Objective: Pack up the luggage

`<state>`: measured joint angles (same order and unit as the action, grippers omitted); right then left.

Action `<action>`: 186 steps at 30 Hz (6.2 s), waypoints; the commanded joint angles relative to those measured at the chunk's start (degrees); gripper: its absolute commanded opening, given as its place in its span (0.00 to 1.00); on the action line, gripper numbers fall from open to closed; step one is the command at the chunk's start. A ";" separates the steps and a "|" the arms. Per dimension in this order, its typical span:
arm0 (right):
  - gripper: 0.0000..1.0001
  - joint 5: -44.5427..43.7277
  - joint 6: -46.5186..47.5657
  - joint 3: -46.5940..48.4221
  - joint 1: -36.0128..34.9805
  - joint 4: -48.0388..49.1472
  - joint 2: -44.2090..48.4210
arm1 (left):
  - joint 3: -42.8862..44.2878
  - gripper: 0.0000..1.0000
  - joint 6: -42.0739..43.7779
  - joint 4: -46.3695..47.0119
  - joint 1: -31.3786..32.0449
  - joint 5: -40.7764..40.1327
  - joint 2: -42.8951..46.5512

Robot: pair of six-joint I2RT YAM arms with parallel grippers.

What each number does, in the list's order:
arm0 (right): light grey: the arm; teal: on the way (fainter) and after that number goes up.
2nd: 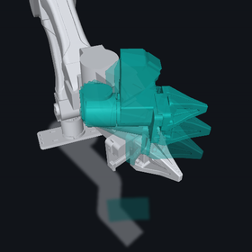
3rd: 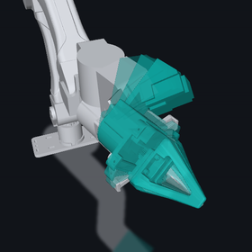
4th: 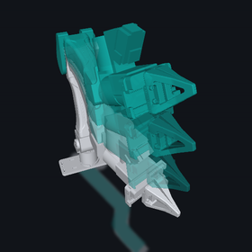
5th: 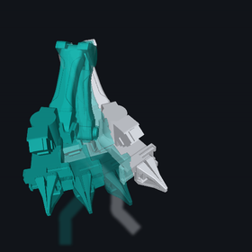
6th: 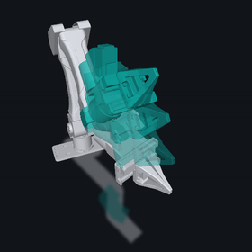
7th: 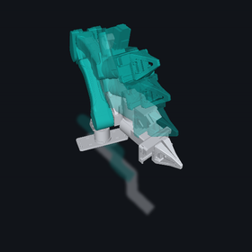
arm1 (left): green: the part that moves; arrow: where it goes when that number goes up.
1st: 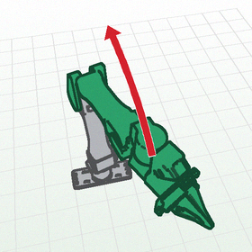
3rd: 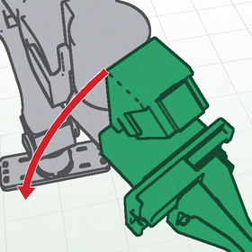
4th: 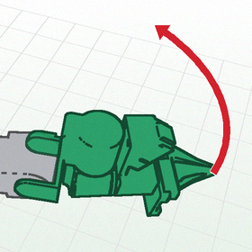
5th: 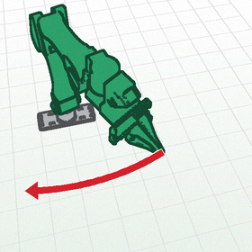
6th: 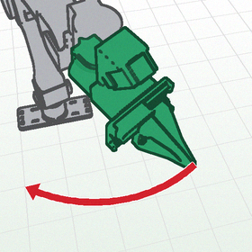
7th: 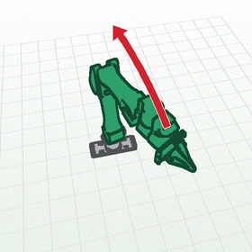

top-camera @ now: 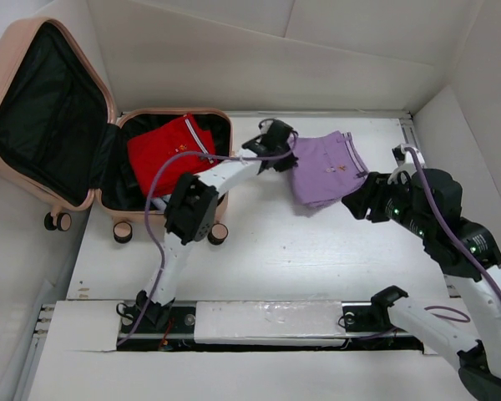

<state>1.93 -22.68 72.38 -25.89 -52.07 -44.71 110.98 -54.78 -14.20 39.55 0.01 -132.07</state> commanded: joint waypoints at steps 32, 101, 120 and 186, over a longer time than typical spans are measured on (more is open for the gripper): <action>0.58 11.25 2.02 -2.68 0.31 10.06 -2.94 | -26.16 0.10 17.44 -13.58 -56.95 -4.48 51.63; 0.55 15.90 7.21 -12.09 -14.10 10.14 -0.38 | -52.26 0.00 3.89 -17.00 -37.35 -12.49 60.25; 0.52 18.45 9.49 -13.40 -14.10 10.50 1.81 | -31.27 0.70 -0.48 -40.18 -36.83 -27.93 70.00; 0.68 17.14 10.02 -14.90 -19.55 9.61 -0.54 | -32.54 0.16 21.89 -29.41 -32.43 -23.71 73.61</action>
<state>17.10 -12.01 56.86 -45.06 -47.33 -43.55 83.85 -35.90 -49.65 5.76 -39.94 -63.46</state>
